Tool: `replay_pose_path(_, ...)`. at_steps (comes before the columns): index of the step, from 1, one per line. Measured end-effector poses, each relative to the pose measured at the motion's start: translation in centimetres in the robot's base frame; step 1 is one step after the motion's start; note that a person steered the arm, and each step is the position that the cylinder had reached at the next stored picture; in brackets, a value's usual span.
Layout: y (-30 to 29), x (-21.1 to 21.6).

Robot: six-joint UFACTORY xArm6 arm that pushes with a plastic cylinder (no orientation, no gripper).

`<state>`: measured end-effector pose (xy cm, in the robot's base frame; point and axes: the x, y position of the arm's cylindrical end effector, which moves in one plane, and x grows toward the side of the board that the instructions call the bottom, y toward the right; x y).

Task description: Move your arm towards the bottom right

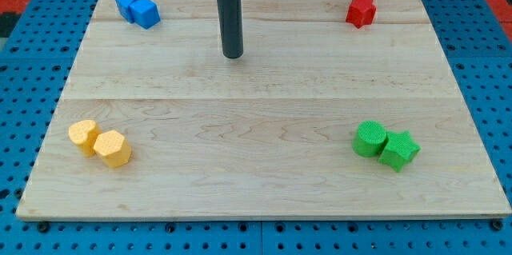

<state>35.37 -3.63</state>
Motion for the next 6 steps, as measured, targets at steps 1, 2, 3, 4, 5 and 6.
replay_pose_path(1, 0.8, 0.6)
replay_pose_path(2, 2.9, 2.0)
replay_pose_path(3, 8.7, 4.5)
replay_pose_path(4, 12.3, 6.9)
replay_pose_path(5, 20.4, 10.9)
replay_pose_path(6, 27.9, 16.5)
